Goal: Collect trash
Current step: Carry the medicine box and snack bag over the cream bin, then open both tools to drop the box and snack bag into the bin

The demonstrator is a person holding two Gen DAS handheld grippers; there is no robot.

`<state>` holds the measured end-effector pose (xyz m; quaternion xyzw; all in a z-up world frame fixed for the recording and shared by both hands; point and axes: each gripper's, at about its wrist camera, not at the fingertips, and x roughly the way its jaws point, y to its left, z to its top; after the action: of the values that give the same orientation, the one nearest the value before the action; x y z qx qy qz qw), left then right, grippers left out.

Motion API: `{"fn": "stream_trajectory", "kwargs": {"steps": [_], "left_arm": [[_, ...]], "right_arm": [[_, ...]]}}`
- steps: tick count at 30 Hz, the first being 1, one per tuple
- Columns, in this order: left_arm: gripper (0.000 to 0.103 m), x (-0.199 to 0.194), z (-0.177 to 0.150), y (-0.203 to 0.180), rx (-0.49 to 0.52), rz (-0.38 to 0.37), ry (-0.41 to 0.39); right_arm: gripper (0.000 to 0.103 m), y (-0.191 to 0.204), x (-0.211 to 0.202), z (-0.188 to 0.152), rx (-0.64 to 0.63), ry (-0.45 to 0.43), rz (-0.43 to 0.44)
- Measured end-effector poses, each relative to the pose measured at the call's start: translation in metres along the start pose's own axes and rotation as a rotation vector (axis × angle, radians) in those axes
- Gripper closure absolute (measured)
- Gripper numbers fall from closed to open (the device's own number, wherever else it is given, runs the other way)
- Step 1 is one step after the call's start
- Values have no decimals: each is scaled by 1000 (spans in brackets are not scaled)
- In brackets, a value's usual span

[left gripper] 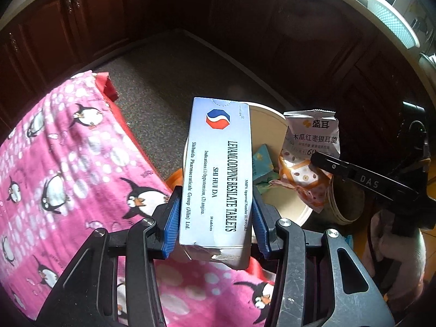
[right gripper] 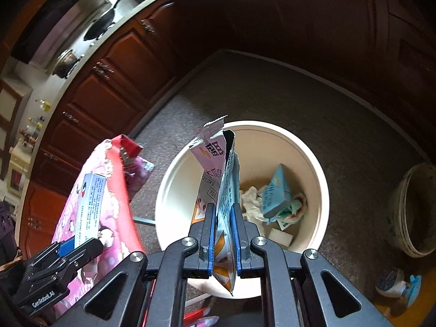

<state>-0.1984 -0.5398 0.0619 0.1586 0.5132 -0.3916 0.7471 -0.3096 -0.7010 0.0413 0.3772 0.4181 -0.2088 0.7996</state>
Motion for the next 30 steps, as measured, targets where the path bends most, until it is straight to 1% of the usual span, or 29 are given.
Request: {"fn": "stream_trajectory", "kwargs": {"steps": [1, 3, 4, 5, 7, 9, 15, 18, 20, 27, 30], "left_arm": [[56, 2, 0, 0, -2, 2, 4], [56, 5, 1, -2, -4, -1, 6], [56, 5, 1, -1, -3, -2, 7], [56, 5, 2, -1, -1, 0, 7], [55, 6, 2, -1, 1, 4, 5], [49, 5, 1, 0, 0, 6, 2], [42, -8, -4, 8, -10, 20, -22], [42, -14, -9, 17, -22, 30, -30], [42, -19, -12, 25, -31, 43, -43], [42, -52, -29, 54, -80, 96, -104], [42, -66, -36, 65, -101, 115, -130]], "right_arm": [[93, -3, 3, 1, 14, 10, -5], [84, -6, 6, 0, 24, 19, -17], [71, -7, 6, 0, 25, 17, -28], [64, -7, 6, 0, 23, 10, -35], [64, -6, 4, -1, 13, 3, -42], [64, -4, 4, -3, 4, 4, -40], [64, 13, -4, -9, -35, -10, -19], [63, 26, -7, -13, -59, -18, -4], [60, 37, -11, -16, -83, -28, 1], [58, 80, -16, -31, -173, -49, 22], [56, 97, -19, -38, -203, -60, 30]]}}
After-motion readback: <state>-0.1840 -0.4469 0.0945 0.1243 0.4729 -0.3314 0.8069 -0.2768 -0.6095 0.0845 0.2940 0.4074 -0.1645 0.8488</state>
